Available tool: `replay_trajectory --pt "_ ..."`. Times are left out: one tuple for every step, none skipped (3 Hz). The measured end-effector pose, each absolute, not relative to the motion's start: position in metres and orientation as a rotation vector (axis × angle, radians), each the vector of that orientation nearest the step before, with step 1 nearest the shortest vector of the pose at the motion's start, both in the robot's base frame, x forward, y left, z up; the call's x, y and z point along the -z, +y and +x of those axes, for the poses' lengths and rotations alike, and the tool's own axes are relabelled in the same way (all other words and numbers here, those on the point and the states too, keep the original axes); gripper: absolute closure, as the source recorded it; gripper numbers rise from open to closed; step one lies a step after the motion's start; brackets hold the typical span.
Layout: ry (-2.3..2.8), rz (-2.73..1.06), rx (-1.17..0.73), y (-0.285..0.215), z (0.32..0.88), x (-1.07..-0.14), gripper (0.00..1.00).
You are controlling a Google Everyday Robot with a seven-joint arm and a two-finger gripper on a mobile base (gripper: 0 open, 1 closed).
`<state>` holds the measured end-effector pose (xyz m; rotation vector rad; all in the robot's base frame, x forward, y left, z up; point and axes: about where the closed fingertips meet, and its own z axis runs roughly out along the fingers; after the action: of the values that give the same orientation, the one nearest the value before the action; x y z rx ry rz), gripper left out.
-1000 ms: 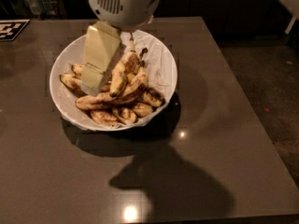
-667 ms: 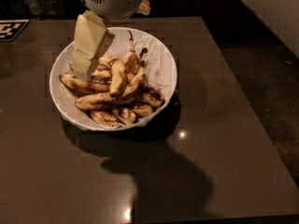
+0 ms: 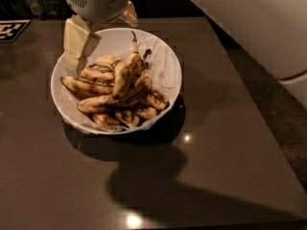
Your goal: Pick banana from white bowl
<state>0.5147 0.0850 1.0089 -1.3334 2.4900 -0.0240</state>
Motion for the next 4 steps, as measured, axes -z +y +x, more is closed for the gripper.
replay_trajectory --pt "2.529 -1.323 -0.027 0.092 0.524 -0.994 0.15" --pt "2.573 -1.294 -0.069 0.089 0.53 -0.982 0.2" --pt "2.61 -1.259 -0.093 0.083 0.535 -0.975 0.23" --pt "2.645 -1.226 -0.097 0.077 0.539 -0.968 0.24"
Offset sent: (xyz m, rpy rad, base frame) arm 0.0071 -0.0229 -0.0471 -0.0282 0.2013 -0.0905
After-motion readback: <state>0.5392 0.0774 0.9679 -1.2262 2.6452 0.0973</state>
